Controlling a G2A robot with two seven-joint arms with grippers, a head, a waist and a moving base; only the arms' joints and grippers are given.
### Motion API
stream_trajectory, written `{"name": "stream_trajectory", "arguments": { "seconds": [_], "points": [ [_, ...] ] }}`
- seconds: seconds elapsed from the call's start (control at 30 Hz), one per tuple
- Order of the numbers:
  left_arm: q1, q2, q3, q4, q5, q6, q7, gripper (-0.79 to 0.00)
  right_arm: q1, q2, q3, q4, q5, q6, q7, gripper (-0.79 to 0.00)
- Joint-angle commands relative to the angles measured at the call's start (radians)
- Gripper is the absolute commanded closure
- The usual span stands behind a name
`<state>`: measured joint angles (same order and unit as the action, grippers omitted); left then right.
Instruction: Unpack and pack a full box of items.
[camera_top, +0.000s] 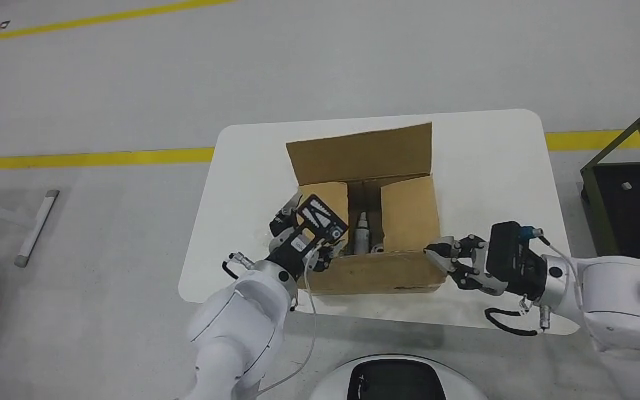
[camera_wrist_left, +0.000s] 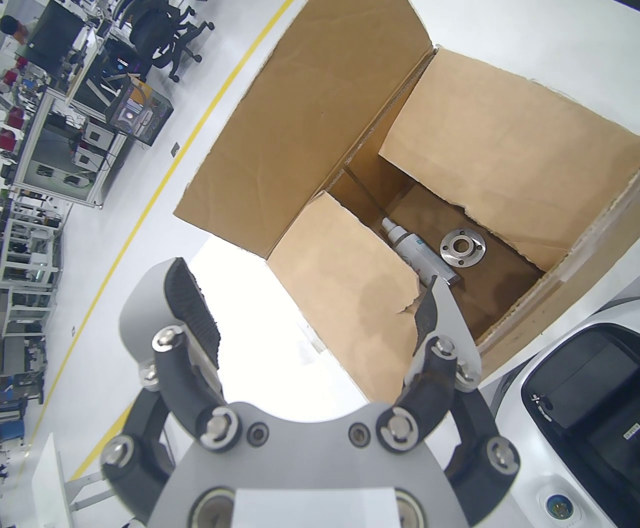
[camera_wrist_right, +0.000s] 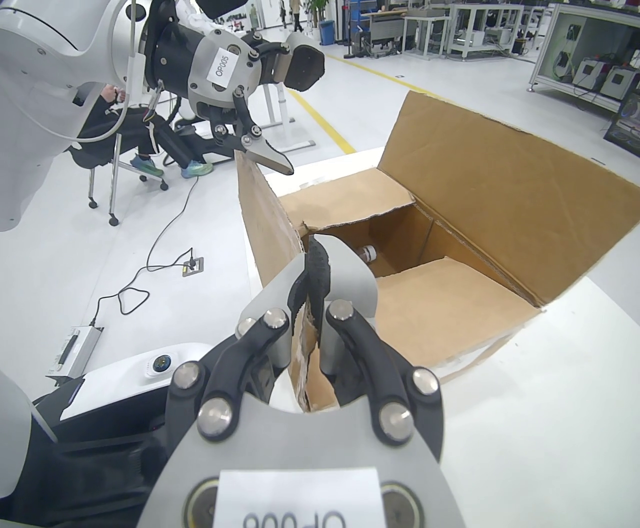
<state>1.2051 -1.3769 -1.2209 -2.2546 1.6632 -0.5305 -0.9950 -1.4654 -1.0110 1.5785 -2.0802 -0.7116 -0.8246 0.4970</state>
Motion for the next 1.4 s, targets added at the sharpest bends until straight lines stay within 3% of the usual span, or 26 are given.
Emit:
{"name": "stream_trajectory", "arguments": {
  "seconds": [0.0,0.13,0.2,0.27,0.37,0.4,0.5,0.53,0.6,0.63,0.67,0.73,0.93,1.37],
  "points": [
    [0.0,0.001,0.002,-0.004,-0.001,-0.005,-0.003,-0.785,-0.002,0.001,-0.001,-0.002,0.0,0.001,-0.003,0.0],
    [0.003,0.004,0.008,-0.017,-0.012,-0.02,-0.013,-0.785,-0.007,0.003,-0.001,-0.001,0.008,0.004,-0.018,0.0],
    [0.003,0.006,0.009,-0.022,-0.016,-0.03,-0.02,-0.785,-0.011,0.004,0.003,0.0,0.016,0.004,-0.026,-0.099],
    [0.006,0.008,0.01,-0.027,-0.021,-0.039,-0.025,-0.785,-0.016,0.005,0.008,0.003,0.037,0.007,-0.039,-0.323],
    [0.013,0.01,0.01,-0.038,-0.027,-0.047,-0.031,-0.785,-0.024,0.008,0.025,0.01,0.075,0.006,-0.059,-0.372],
    [0.016,0.011,0.009,-0.041,-0.028,-0.048,-0.033,-0.785,-0.028,0.008,0.032,0.013,0.094,0.006,-0.068,-0.456],
    [0.028,0.014,0.013,-0.053,-0.036,-0.056,-0.034,-0.785,-0.039,0.01,0.053,0.027,0.164,-0.004,-0.102,-0.517],
    [0.033,0.015,0.014,-0.056,-0.04,-0.058,-0.036,-0.785,-0.043,0.011,0.062,0.034,0.186,-0.002,-0.108,-0.508],
    [0.043,0.018,0.017,-0.066,-0.046,-0.067,-0.039,-0.785,-0.051,0.012,0.074,0.044,0.229,0.01,-0.116,-0.357],
    [0.049,0.019,0.018,-0.07,-0.051,-0.071,-0.041,-0.785,-0.054,0.012,0.075,0.051,0.257,0.016,-0.122,-0.323],
    [0.055,0.02,0.02,-0.075,-0.057,-0.077,-0.044,-0.785,-0.056,0.012,0.077,0.059,0.271,0.027,-0.118,-0.24],
    [0.067,0.022,0.025,-0.088,-0.071,-0.09,-0.048,-0.785,-0.055,0.014,0.074,0.066,0.27,0.066,-0.094,0.0],
    [0.076,0.029,0.027,-0.095,-0.082,-0.103,-0.044,-0.785,-0.034,0.013,-0.007,0.079,0.237,0.125,-0.019,0.0],
    [0.051,0.039,-0.007,-0.095,-0.098,-0.077,-0.037,-0.785,-0.015,0.018,-0.142,0.136,0.141,0.042,0.089,0.0]
  ]
}}
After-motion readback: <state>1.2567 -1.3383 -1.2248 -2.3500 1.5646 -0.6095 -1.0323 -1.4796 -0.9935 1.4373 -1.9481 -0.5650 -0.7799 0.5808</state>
